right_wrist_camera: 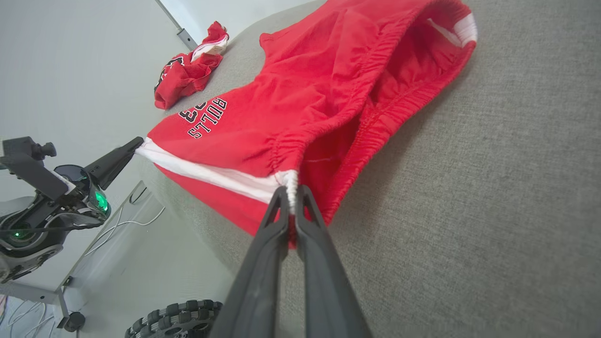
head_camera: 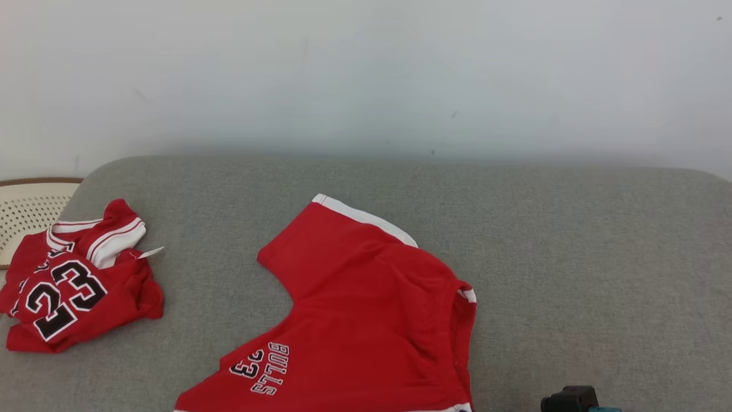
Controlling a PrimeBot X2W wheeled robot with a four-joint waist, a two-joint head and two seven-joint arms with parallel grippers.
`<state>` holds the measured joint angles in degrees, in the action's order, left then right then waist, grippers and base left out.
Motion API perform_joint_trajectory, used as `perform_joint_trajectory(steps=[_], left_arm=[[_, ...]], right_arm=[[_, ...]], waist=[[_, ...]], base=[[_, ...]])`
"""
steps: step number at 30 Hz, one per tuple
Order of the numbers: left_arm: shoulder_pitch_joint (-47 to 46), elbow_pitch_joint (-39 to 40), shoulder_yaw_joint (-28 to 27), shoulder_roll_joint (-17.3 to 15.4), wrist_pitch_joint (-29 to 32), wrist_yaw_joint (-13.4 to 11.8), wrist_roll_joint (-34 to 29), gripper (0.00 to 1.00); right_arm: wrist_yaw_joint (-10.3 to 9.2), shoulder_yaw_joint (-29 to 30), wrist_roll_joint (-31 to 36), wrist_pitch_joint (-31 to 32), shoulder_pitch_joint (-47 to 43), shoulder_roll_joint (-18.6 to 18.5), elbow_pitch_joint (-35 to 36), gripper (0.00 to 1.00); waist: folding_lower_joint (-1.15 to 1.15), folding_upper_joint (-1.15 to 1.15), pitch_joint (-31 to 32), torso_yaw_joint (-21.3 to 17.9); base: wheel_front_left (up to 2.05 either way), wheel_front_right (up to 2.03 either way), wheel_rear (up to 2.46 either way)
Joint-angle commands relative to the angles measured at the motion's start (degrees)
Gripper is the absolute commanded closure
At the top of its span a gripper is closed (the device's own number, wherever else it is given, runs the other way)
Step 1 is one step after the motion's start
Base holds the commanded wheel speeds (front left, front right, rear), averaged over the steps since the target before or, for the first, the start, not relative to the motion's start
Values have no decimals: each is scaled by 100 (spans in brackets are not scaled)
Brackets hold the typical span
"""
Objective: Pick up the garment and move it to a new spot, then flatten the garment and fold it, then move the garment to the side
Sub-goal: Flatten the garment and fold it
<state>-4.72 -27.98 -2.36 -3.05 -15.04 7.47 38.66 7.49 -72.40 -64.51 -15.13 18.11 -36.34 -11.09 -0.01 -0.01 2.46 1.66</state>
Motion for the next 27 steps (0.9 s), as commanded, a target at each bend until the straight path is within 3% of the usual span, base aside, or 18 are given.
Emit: perform_joint_trajectory(steps=[1, 10, 16, 21, 27], left_arm=[[170, 25, -51, -8, -20, -1, -90, 100], [147, 339, -155, 11, -20, -1, -20, 100], [-568, 674, 16, -50, -20, -1, -210, 100], [-1626, 329, 249, -259, -15, -1, -364, 100], [-2987, -387, 539, -350, -13, -1, -774, 100]], right_arm=[[0, -20, 51, -2, -88, -38, 39, 100], [0, 21, 33, -1, -86, 81, 185, 100], [0, 811, -393, -1, -126, 299, 420, 100], [1, 1589, -842, -1, 14, 575, 569, 100], [1, 2339, -915, -1, 345, 1014, 447, 100]], waist=[[1, 1, 41, -42], [1, 1, -103, -85], [1, 1, -339, -142], [1, 1, -807, -292], [1, 1, -1475, -545]], base=[[0, 0, 0], [0, 0, 0], [0, 0, 0], [0, 0, 0], [0, 0, 0]])
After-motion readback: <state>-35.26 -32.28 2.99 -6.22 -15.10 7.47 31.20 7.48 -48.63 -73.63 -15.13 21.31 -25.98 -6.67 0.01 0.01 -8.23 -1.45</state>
